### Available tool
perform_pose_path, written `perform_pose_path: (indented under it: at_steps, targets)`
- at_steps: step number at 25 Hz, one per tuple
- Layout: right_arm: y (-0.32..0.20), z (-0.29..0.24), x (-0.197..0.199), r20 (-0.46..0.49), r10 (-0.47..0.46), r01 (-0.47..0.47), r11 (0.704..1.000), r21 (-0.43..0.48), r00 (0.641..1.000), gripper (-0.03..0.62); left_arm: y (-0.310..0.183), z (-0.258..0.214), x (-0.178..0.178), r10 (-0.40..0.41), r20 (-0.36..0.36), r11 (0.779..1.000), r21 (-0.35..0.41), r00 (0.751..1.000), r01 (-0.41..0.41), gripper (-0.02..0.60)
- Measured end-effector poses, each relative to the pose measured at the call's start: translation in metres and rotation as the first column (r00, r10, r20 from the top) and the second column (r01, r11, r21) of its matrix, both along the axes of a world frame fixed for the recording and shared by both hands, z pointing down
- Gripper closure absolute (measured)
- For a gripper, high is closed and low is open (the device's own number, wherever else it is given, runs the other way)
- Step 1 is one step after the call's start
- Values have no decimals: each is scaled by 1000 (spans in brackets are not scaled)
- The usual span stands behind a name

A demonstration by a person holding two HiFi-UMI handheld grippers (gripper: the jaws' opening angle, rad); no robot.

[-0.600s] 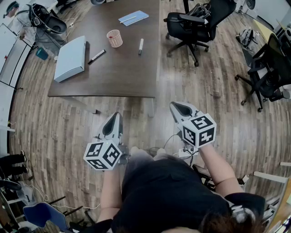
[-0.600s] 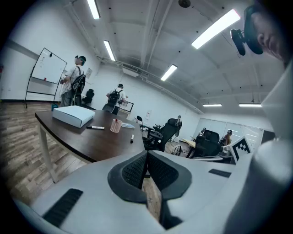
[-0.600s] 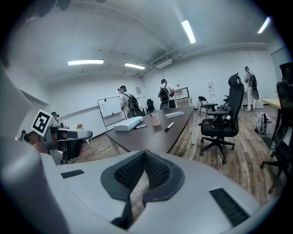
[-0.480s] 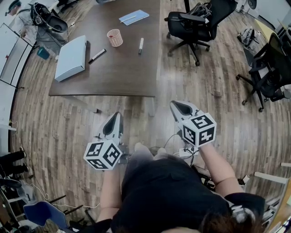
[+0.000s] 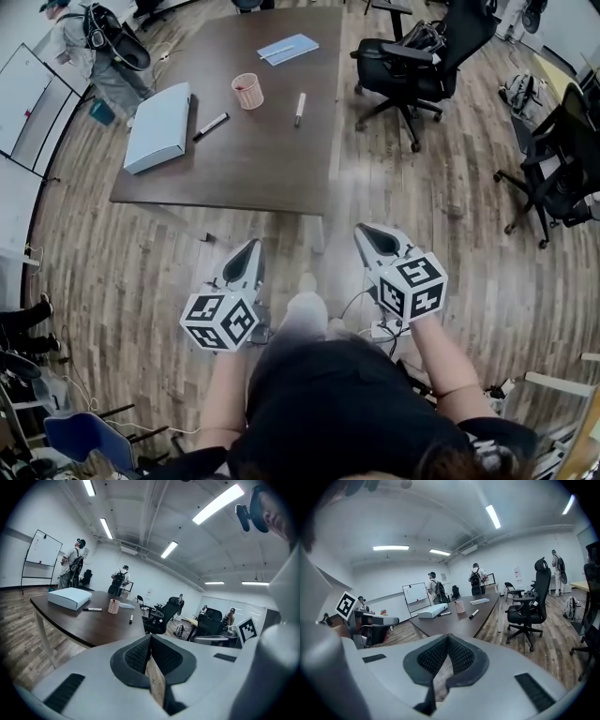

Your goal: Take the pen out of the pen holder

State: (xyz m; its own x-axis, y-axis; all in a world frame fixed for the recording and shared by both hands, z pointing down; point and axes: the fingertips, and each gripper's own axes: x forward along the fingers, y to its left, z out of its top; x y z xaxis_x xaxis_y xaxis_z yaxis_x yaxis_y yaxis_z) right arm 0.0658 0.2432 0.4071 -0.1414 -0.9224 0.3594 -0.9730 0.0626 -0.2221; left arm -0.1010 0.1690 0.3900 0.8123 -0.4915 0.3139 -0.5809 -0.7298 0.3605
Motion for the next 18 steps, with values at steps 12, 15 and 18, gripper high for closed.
perform_pose_path:
  at_steps: [12,15,18]
  targets:
    - [-43,9,-3,-1,-58,58,998,-34,998,576,-44,7,14,2,-23,1000,-2,1000,-2,552]
    - [-65,7,-5,8,-74,74,996,-45,997,576,-64,10,13,-4,-22,1000,-11,1000,3,552]
    - [-90,3,-4,7,-89,89,995,-51,996,575,-86,13,14,-6,-23,1000,-26,1000,5,552]
